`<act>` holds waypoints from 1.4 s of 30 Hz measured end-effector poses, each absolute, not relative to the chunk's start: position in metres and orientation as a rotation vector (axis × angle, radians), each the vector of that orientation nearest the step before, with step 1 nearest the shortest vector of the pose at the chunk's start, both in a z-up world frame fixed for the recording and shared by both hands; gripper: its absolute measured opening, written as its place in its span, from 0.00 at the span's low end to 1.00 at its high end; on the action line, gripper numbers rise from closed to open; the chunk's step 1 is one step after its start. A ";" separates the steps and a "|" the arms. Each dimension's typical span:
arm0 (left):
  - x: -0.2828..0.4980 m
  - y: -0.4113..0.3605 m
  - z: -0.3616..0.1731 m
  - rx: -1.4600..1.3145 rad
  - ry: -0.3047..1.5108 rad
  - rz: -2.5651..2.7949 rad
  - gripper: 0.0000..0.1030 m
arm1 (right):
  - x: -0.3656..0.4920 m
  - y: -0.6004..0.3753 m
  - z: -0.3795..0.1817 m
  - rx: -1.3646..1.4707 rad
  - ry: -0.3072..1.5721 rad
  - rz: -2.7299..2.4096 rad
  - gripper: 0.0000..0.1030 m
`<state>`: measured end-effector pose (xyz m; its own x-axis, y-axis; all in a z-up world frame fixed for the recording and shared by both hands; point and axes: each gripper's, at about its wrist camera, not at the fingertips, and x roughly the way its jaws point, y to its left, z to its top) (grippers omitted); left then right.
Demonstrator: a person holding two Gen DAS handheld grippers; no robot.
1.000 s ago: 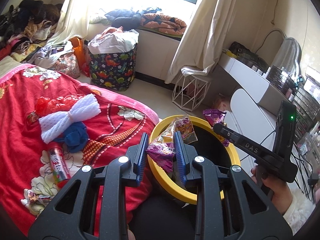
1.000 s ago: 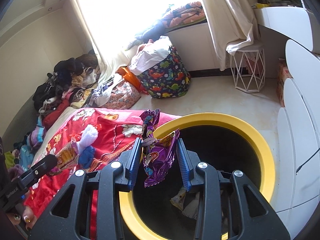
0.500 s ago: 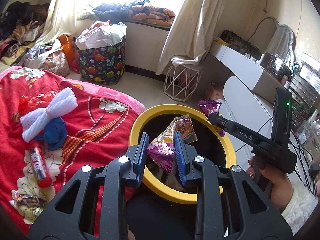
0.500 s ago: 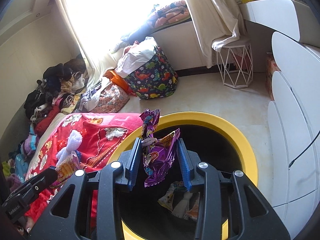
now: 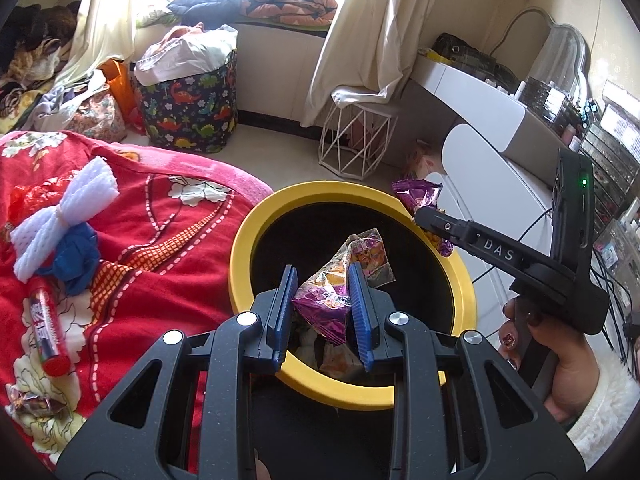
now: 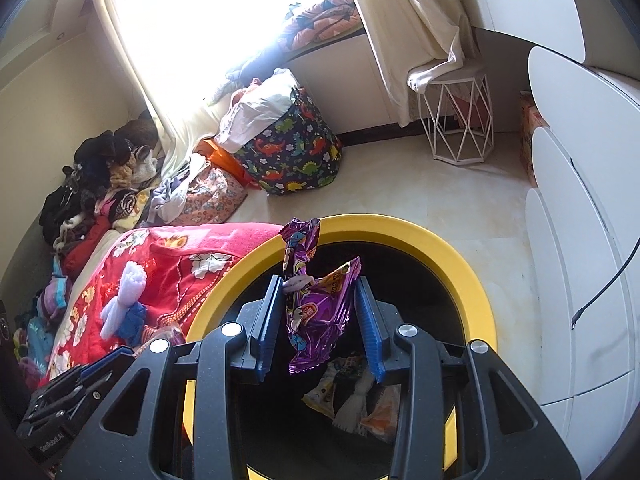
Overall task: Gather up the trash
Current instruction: 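Carry both wrappers over the yellow-rimmed bin and open both tools to drop them, then move both open tools back over the red can and white foam mesh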
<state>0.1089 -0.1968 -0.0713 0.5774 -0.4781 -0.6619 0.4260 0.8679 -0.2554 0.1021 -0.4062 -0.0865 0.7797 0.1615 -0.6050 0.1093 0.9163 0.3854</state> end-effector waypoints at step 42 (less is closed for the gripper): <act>0.113 -0.104 -0.033 -0.223 0.633 -0.285 0.89 | 0.093 -0.349 -0.046 0.319 0.610 0.109 0.77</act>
<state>0.1134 -0.1039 -0.0327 0.7692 -0.3284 -0.5481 0.1931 0.9372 -0.2905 0.0930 -0.3486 -0.0463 0.8157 0.1938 -0.5451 -0.0071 0.9455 0.3255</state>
